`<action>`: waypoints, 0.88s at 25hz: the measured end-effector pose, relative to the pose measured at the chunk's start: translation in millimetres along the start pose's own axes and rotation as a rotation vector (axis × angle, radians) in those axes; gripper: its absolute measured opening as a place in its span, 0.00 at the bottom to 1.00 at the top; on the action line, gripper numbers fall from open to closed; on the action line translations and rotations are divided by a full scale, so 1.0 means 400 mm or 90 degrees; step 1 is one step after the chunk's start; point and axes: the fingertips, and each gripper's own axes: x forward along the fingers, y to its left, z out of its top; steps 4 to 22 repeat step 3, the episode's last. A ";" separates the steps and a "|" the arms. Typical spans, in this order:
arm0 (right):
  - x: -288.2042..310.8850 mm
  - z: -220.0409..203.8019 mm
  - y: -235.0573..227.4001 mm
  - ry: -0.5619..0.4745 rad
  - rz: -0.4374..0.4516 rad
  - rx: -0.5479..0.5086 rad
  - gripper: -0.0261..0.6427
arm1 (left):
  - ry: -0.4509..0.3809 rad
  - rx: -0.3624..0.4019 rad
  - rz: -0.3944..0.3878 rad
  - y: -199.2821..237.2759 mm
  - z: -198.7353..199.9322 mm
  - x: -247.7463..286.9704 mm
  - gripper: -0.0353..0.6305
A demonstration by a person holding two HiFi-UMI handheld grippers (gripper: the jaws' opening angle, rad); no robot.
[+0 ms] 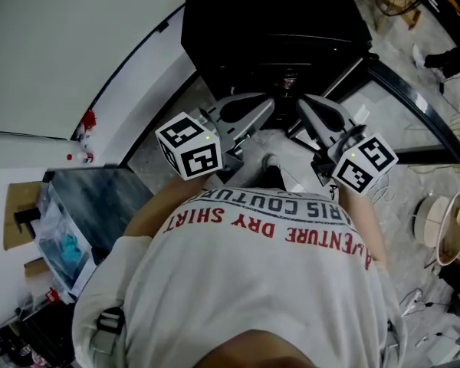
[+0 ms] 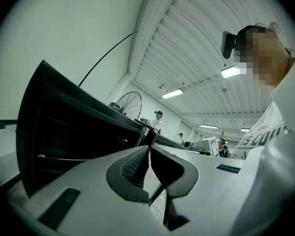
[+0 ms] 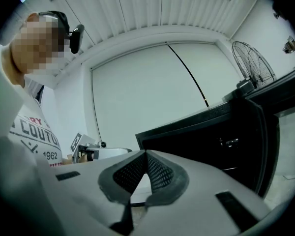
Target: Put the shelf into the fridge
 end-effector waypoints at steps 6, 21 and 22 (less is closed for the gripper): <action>0.001 -0.007 -0.003 0.006 -0.001 -0.002 0.07 | 0.003 0.005 -0.004 -0.006 -0.001 0.008 0.11; 0.001 -0.007 -0.003 0.006 -0.001 -0.002 0.07 | 0.003 0.005 -0.004 -0.006 -0.001 0.008 0.11; 0.001 -0.007 -0.003 0.006 -0.001 -0.002 0.07 | 0.003 0.005 -0.004 -0.006 -0.001 0.008 0.11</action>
